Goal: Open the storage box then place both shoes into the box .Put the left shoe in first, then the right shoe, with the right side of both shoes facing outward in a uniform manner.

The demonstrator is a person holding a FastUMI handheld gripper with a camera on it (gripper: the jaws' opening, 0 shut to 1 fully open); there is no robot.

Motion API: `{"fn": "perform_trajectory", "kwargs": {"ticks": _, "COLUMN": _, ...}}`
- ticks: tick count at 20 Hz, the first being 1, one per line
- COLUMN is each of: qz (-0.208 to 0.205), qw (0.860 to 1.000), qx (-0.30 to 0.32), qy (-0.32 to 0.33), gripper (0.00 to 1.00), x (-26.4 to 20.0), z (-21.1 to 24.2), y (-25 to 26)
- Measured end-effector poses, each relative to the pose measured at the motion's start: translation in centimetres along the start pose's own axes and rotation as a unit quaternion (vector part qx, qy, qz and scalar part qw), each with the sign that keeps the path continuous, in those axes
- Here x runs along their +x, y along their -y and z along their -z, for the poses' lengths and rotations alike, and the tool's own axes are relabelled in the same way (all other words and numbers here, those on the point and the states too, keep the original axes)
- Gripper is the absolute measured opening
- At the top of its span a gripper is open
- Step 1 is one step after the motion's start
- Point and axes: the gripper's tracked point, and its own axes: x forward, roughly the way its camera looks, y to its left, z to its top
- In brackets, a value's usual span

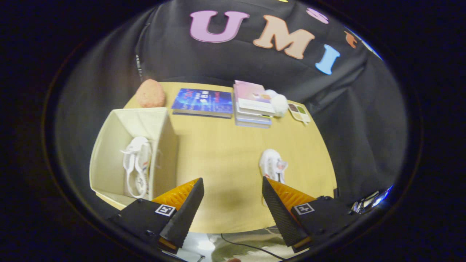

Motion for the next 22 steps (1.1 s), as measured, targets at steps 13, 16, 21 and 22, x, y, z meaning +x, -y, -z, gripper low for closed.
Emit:
{"fn": "perform_trajectory", "kwargs": {"ticks": 13, "qz": 0.078, "qw": 0.994, "qx": 0.022, "qy": -0.068, "gripper": 0.99, "x": 12.7, "z": 9.2, "y": 13.7}}
{"fn": "perform_trajectory", "kwargs": {"ticks": 16, "qz": 0.085, "qw": 0.993, "qx": -0.007, "qy": -0.078, "gripper": 0.97, "x": 14.9, "z": 9.9, "y": 14.9}}
{"fn": "perform_trajectory", "kwargs": {"ticks": 21, "qz": 0.071, "qw": 0.993, "qx": -0.053, "qy": -0.084, "gripper": 0.95, "x": 19.0, "z": 9.8, "y": 15.8}}
{"fn": "perform_trajectory", "kwargs": {"ticks": 22, "qz": 0.072, "qw": 0.992, "qx": -0.062, "qy": -0.084, "gripper": 0.95, "x": 19.6, "z": 9.7, "y": 16.1}}
